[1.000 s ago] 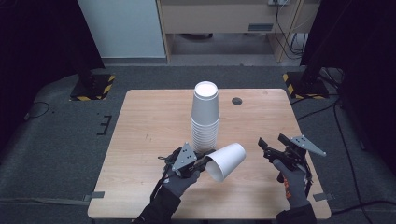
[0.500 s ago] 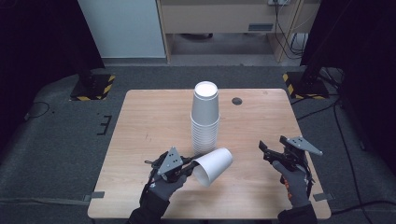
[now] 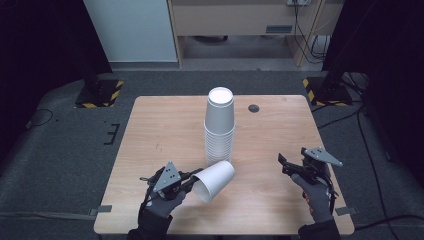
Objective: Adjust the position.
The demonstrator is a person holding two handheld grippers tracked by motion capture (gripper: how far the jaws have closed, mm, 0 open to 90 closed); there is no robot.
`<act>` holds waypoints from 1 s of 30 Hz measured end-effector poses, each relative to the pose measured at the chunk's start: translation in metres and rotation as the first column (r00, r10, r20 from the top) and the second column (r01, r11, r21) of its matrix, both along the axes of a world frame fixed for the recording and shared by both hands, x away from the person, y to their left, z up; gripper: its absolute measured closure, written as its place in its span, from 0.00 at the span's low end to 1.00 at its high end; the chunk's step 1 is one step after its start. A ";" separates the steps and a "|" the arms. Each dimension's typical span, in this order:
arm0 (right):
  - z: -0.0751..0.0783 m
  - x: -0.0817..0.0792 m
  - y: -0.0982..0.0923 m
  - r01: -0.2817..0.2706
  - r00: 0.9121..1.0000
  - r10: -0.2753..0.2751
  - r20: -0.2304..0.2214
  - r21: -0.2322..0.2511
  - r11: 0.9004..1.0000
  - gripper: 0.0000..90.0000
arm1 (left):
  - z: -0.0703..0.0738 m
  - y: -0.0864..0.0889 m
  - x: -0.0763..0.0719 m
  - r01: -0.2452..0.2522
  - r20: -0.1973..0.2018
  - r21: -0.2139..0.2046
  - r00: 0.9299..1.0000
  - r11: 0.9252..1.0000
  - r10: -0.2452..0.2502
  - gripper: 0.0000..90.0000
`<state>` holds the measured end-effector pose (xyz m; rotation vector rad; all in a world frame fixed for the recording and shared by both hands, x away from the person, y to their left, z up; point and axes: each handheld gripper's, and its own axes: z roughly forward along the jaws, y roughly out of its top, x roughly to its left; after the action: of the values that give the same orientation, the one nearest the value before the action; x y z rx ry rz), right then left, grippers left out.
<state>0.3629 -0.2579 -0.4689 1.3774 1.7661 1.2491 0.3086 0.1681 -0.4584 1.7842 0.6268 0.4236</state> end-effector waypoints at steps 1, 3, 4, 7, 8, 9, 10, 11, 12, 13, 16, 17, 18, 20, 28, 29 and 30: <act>0.000 0.000 0.000 0.001 1.000 -0.001 -0.003 -0.003 1.000 0.10 | 0.000 0.002 -0.001 -0.003 -0.002 0.001 1.000 1.000 0.003 0.96; -0.002 0.001 -0.001 0.004 1.000 -0.004 -0.009 -0.014 1.000 0.10 | -0.002 0.008 -0.003 -0.011 -0.013 0.004 1.000 1.000 0.011 0.96; -0.002 0.001 -0.001 0.004 1.000 -0.004 -0.012 -0.018 1.000 0.10 | -0.002 0.011 -0.004 -0.014 -0.015 0.007 1.000 1.000 0.015 0.96; -0.003 0.001 -0.001 0.007 1.000 -0.008 -0.018 -0.021 1.000 0.10 | -0.003 0.015 -0.005 -0.022 -0.020 0.007 1.000 1.000 0.022 0.96; -0.004 0.002 -0.002 0.009 1.000 -0.010 -0.021 -0.027 1.000 0.10 | -0.003 0.020 -0.007 -0.033 -0.023 0.007 0.999 0.999 0.034 0.96; -0.004 0.002 -0.002 0.008 1.000 -0.008 -0.022 -0.029 1.000 0.10 | -0.003 0.023 -0.008 -0.039 -0.023 0.008 0.999 0.999 0.039 0.96; -0.004 0.002 -0.002 0.007 1.000 -0.008 -0.024 -0.029 1.000 0.10 | -0.003 0.026 -0.009 -0.046 -0.025 0.009 0.999 0.999 0.046 0.96; -0.005 0.002 -0.003 0.008 1.000 -0.009 -0.025 -0.032 0.999 0.10 | -0.003 0.029 -0.010 -0.055 -0.025 0.007 0.998 0.998 0.055 0.96; -0.005 0.002 -0.003 0.010 1.000 -0.011 -0.026 -0.033 0.999 0.10 | -0.003 0.029 -0.010 -0.055 -0.025 0.007 0.998 0.998 0.055 0.96; -0.005 0.002 -0.003 0.011 1.000 -0.012 -0.027 -0.035 0.999 0.10 | -0.003 0.036 -0.011 -0.077 -0.025 0.007 0.997 0.997 0.077 0.96; -0.006 0.002 -0.003 0.011 0.999 -0.012 -0.032 -0.037 0.999 0.10 | -0.003 0.043 -0.011 -0.099 -0.027 0.002 0.995 0.995 0.099 0.96; -0.006 0.002 -0.003 0.011 0.999 -0.012 -0.031 -0.039 0.999 0.10 | -0.002 0.050 -0.011 -0.124 -0.026 0.002 0.992 0.992 0.124 0.96; -0.006 0.002 -0.003 0.011 0.999 -0.012 -0.031 -0.039 0.999 0.10 | -0.002 0.050 -0.011 -0.124 -0.026 0.002 0.992 0.992 0.124 0.96; -0.006 0.002 -0.003 0.011 0.999 -0.013 -0.033 -0.041 0.999 0.10 | -0.002 0.056 -0.010 -0.147 -0.027 -0.004 0.989 0.989 0.146 0.96; -0.007 0.004 -0.003 0.015 0.999 -0.016 -0.039 -0.042 0.999 0.10 | -0.001 0.074 -0.004 -0.234 -0.043 -0.012 0.972 0.972 0.233 0.96; -0.007 0.004 -0.003 0.017 0.999 -0.018 -0.038 -0.039 0.999 0.10 | 0.000 0.079 -0.003 -0.264 -0.044 -0.010 0.964 0.965 0.263 0.96; -0.007 0.004 -0.003 0.018 0.999 -0.019 -0.038 -0.039 0.999 0.10 | 0.000 0.079 -0.003 -0.264 -0.044 -0.010 0.964 0.965 0.263 0.96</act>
<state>0.3666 -0.2606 -0.4763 1.4013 1.7900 1.1797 0.3059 0.2471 -0.4583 1.7035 0.9008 0.5601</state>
